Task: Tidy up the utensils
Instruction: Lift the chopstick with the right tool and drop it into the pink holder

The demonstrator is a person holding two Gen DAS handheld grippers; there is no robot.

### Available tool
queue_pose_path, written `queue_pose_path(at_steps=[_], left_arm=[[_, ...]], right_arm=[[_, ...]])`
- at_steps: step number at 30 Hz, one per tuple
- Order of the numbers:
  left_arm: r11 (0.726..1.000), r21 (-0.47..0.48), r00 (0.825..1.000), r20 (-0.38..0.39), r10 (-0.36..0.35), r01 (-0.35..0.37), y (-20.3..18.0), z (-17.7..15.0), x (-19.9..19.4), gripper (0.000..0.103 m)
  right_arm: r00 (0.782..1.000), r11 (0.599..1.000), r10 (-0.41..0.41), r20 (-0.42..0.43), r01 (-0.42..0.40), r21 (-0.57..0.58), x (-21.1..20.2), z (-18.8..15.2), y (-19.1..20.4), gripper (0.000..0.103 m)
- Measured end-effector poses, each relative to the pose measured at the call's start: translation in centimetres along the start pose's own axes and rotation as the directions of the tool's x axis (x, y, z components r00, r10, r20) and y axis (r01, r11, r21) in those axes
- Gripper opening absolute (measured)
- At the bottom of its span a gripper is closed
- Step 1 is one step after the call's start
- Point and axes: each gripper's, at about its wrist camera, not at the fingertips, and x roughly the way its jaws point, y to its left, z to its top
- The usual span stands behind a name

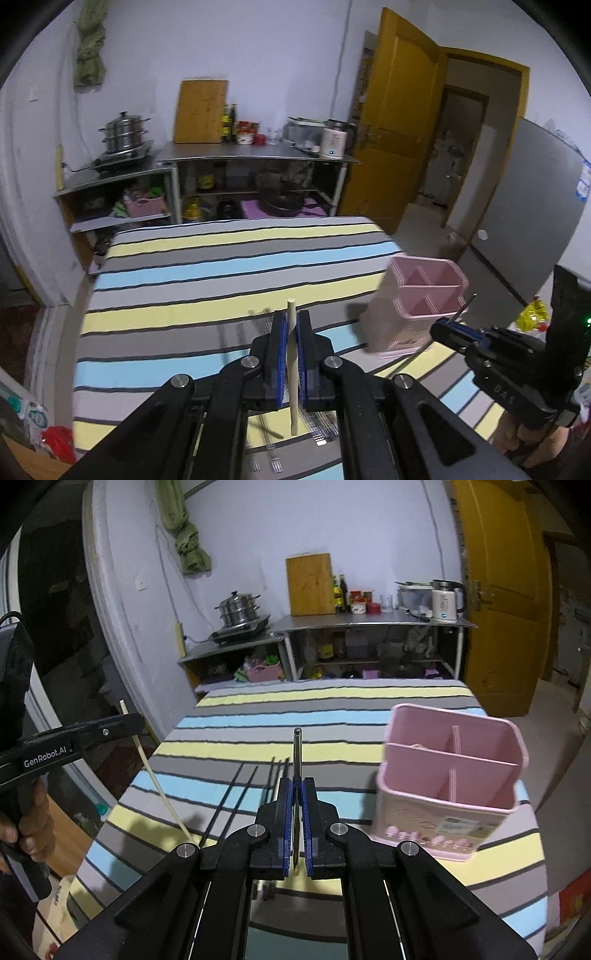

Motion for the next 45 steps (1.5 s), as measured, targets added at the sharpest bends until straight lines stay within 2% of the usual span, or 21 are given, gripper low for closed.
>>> queue_pose_path(at_steps=[5,12,20,25,35,41,43,45], left_arm=[[0.996,0.037,0.996,0.012,-0.084,0.083,-4.4,2.1,1.2,0.005],[0.980,0.063,0.980,0.057,-0.190,0.187,-9.8,6.8,3.3,0.005],[0.971,0.049,0.965,0.108,-0.237,0.233,-12.5,10.2,5.9,0.005],[0.973,0.037,0.969,0.093,-0.230,0.227,-12.9,10.1,9.0,0.005],[0.979,0.014,0.979,-0.008,-0.206,0.206,-11.4,6.8,15.3,0.005],[0.979,0.019,0.979,-0.032,-0.203,0.204,-10.7,5.5,15.8,0.006],[0.979,0.020,0.979,-0.026,-0.202,0.203,-10.5,5.2,15.4,0.010],[0.978,0.019,0.979,-0.010,-0.206,0.206,-10.4,5.1,14.9,0.015]], right_arm=[[0.998,0.998,-0.035,0.044,0.032,0.055,-2.3,0.8,-3.0,0.005],[0.986,0.989,-0.106,0.128,0.091,0.118,-5.1,3.0,-6.9,0.005],[0.971,0.977,-0.143,0.191,0.108,0.183,-5.4,5.1,-10.0,0.005],[0.972,0.975,-0.142,0.185,0.105,0.197,-3.8,5.4,-10.7,0.005],[0.989,0.971,-0.137,0.058,0.123,0.203,1.0,2.4,-11.8,0.005],[0.990,0.968,-0.139,0.006,0.134,0.212,2.3,1.6,-12.2,0.005],[0.989,0.967,-0.145,-0.001,0.142,0.211,2.1,1.4,-12.2,0.006],[0.988,0.966,-0.154,0.006,0.149,0.210,1.7,1.3,-12.1,0.014]])
